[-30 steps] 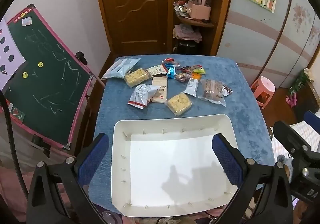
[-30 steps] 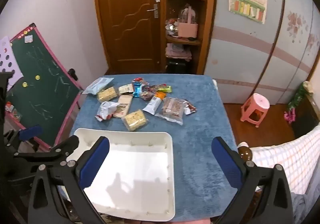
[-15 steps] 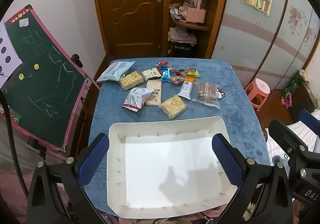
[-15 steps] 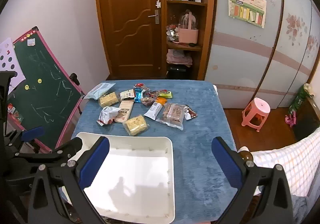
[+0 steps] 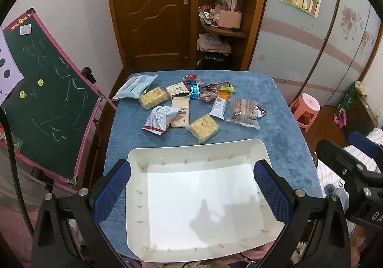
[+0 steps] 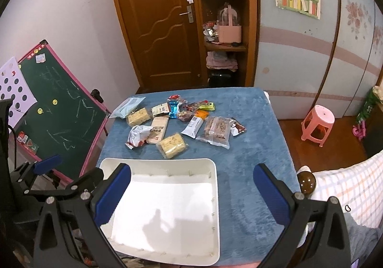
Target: Organize snacks
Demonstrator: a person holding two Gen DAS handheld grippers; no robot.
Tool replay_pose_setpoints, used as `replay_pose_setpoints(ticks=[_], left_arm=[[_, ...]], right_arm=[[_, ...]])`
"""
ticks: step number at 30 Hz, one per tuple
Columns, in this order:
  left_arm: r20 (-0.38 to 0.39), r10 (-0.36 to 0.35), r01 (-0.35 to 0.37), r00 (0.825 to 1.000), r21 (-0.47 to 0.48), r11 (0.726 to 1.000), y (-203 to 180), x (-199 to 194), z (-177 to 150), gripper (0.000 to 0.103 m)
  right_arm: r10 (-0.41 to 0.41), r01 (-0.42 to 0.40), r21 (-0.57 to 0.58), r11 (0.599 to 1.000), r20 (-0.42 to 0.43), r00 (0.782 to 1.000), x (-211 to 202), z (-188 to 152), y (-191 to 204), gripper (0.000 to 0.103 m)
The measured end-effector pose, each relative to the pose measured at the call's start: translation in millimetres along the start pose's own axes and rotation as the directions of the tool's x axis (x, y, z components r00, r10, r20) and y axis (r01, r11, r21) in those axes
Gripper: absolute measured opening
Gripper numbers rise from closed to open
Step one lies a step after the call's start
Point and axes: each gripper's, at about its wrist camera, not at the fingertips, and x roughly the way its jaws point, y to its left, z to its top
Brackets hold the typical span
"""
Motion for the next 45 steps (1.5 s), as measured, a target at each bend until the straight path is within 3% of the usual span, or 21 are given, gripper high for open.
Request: replay_pose_setpoints(ticks=[15, 29, 39, 45], left_arm=[[-0.019, 0.021, -0.021, 1.0, -0.001, 1.0, 2.5, 3.8, -3.5, 0.102], [0.003, 0.048, -0.048, 0.999, 0.032, 0.998, 10.4, 13.2, 5.6, 0.102], [0.075, 0.108, -0.112, 0.991, 0.054, 0.992, 42.5, 25.9, 62.8, 0.102], [0.142, 0.207, -0.219, 0.968, 0.074, 0.973, 62.9, 41.2, 112.5, 0.102]], right_arm=[[-0.02, 0.02, -0.027, 0.999, -0.001, 1.0, 4.6, 3.2, 5.8, 0.103], [0.028, -0.029, -0.026, 0.999, -0.037, 0.999, 21.2, 17.8, 7.8, 0.103], [-0.003, 0.003, -0.131, 0.991, 0.0, 1.0, 33.3, 55.6, 26.9, 0.103], [-0.022, 0.027, -0.204, 0.979, 0.025, 0.999, 60.4, 91.0, 38.4, 0.103]])
